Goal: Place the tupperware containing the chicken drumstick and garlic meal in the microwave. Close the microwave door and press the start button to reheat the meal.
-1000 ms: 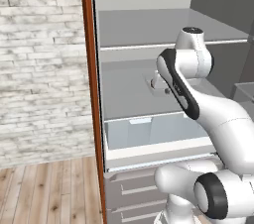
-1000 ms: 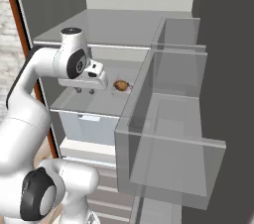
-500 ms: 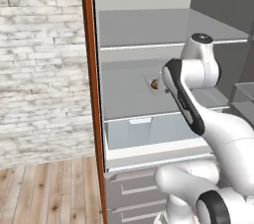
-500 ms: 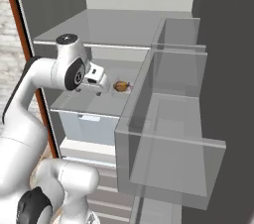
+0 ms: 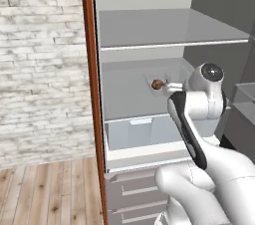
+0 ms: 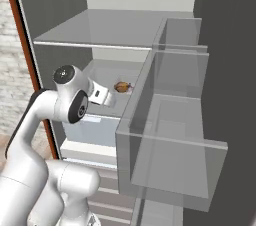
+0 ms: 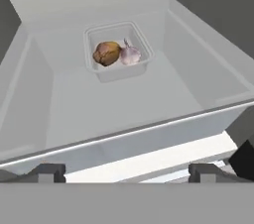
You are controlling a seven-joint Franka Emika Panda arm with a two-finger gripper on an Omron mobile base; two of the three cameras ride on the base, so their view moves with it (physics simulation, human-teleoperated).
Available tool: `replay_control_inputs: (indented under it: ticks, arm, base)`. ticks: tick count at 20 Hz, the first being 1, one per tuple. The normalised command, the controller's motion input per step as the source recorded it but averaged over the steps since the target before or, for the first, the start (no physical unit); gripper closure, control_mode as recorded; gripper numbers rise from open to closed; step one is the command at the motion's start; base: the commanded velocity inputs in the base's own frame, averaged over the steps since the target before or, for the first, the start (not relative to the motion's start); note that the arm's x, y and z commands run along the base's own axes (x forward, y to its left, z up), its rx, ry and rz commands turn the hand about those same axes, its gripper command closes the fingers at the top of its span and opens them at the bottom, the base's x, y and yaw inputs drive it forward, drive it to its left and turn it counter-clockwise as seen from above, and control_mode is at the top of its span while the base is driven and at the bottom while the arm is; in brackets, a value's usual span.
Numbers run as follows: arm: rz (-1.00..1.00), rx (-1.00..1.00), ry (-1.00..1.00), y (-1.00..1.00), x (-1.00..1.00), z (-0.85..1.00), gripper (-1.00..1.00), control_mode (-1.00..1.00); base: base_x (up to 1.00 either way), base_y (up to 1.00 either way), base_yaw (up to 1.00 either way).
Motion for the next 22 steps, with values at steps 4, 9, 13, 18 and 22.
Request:
replay_control_inputs:
  ticks: [4,9,13,18,22]
  arm:
    - [-0.11,0.05,-0.14,-0.19,0.03,-0.13,-1.0,-1.0]
    - [-0.02,0.09,0.0,-0.23,0.06,0.0,-1.0,-1.0]
    - [0.0,0.09,0.0,-0.21,0.17,0.02,-1.0,-1.0]
    - [0.0,0.11,0.04,-0.12,0.31,0.16,-1.0,-1.0]
    - [0.0,0.09,0.08,-0.05,0.34,0.18,-1.0,-1.0]
  base:
    - [0.0,0.0,0.0]
    - [0.0,0.0,0.0]
    - [0.0,0.0,0.0]
    - [0.0,0.0,0.0]
    - [0.0,0.0,0.0]
